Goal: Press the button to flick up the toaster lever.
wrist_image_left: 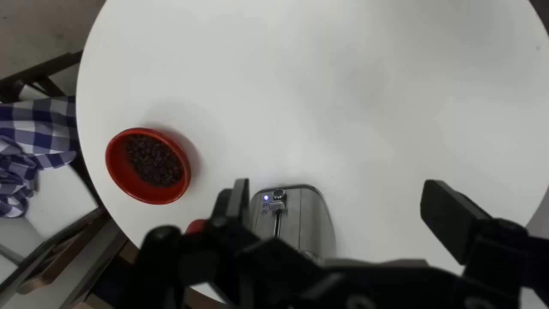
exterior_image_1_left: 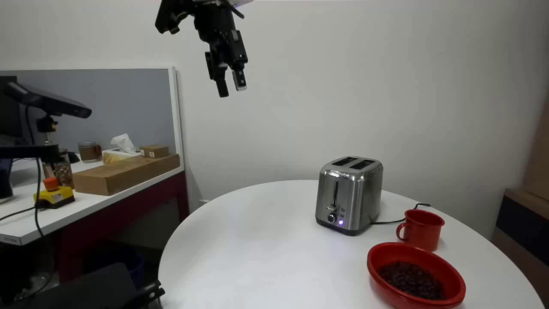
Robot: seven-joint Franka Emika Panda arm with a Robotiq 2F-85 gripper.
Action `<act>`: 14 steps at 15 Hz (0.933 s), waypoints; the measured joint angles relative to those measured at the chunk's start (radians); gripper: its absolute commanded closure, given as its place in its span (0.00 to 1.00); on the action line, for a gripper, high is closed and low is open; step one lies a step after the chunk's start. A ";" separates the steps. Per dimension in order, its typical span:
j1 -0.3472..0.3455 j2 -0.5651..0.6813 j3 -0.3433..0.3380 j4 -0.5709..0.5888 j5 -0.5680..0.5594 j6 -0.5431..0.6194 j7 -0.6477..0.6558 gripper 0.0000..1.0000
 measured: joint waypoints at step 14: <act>0.017 0.240 -0.169 0.029 -0.049 -0.046 -0.298 0.00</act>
